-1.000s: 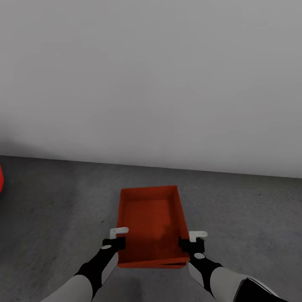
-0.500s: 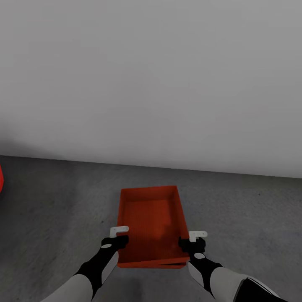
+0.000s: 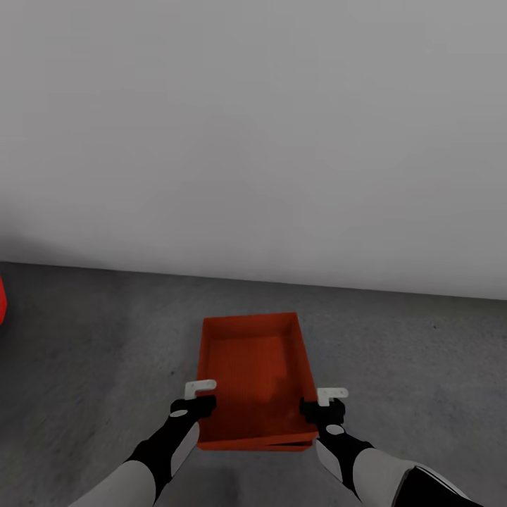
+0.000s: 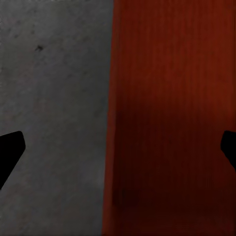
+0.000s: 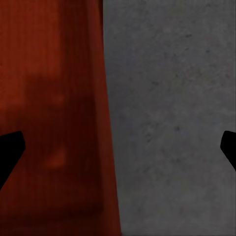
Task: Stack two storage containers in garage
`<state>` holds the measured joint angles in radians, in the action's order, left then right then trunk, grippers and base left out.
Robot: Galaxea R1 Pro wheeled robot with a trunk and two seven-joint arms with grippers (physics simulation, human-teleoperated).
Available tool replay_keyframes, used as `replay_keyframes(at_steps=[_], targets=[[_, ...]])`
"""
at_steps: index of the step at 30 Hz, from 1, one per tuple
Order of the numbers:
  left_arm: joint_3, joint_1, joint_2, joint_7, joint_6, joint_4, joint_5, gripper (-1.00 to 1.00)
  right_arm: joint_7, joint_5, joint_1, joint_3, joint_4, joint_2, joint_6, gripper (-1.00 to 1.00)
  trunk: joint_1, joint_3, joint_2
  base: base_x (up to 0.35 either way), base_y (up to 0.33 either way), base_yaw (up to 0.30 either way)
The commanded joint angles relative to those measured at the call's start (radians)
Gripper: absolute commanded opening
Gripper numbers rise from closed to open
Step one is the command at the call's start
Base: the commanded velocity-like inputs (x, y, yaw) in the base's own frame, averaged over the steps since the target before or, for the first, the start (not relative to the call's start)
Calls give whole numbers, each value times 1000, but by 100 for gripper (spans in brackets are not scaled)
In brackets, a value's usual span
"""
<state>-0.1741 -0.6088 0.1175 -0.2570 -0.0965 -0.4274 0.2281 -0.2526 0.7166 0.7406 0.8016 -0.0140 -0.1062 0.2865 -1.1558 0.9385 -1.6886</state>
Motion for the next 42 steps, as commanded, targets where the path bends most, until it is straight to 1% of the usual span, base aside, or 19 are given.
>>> replay_keyframes(at_steps=[1, 25, 42], targets=[[-8, 0, -1, -8, -5, -2, 10, 100, -4, 7, 0, 8, 0, 0, 2, 100, 4, -3, 7, 0, 0, 0], [-6, 0, -2, -8, -5, -4, 10, 100, -4, 8, 0, 8, 0, -1, 2, 100, 96, -78, 175, 0, 0, 0], [-4, 0, -12, -8, -5, -2, 10, 100, -4, 8, 0, 8, 0, -1, 2, 100, 161, -131, 294, 0, 0, 0]])
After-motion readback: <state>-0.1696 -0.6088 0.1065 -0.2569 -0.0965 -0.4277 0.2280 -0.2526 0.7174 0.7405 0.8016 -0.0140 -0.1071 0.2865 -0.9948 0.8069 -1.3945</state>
